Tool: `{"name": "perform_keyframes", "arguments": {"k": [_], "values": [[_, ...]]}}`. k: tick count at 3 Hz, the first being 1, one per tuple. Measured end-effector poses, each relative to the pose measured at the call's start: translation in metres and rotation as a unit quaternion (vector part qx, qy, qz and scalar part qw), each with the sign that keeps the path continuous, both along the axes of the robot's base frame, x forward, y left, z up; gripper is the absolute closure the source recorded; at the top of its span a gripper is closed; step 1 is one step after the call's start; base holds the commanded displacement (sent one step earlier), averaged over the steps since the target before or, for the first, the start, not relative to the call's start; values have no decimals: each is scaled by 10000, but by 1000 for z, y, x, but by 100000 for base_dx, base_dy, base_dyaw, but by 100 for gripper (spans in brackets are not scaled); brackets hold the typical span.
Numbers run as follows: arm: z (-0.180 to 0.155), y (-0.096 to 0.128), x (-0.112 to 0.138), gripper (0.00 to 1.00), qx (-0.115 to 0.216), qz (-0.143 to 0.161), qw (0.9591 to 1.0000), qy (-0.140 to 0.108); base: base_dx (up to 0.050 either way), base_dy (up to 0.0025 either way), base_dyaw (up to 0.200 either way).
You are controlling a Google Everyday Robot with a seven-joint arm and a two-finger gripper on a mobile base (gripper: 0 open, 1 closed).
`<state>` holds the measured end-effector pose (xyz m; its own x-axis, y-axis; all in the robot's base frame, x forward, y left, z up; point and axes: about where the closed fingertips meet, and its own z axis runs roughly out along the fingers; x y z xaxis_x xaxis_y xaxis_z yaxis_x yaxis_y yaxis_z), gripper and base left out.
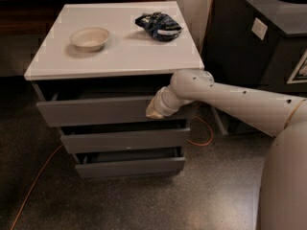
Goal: Close top drawer
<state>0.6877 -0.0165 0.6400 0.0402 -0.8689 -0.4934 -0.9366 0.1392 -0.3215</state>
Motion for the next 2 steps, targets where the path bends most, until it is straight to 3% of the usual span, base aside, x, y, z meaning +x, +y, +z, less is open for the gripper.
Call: {"name": "perform_keyframes", "arguments": {"k": [1,2], "values": [[-4,-1,26,100,11,4,10000,39,0,0,0],[-4,0,22,100,11,4,10000,39,0,0,0]]}}
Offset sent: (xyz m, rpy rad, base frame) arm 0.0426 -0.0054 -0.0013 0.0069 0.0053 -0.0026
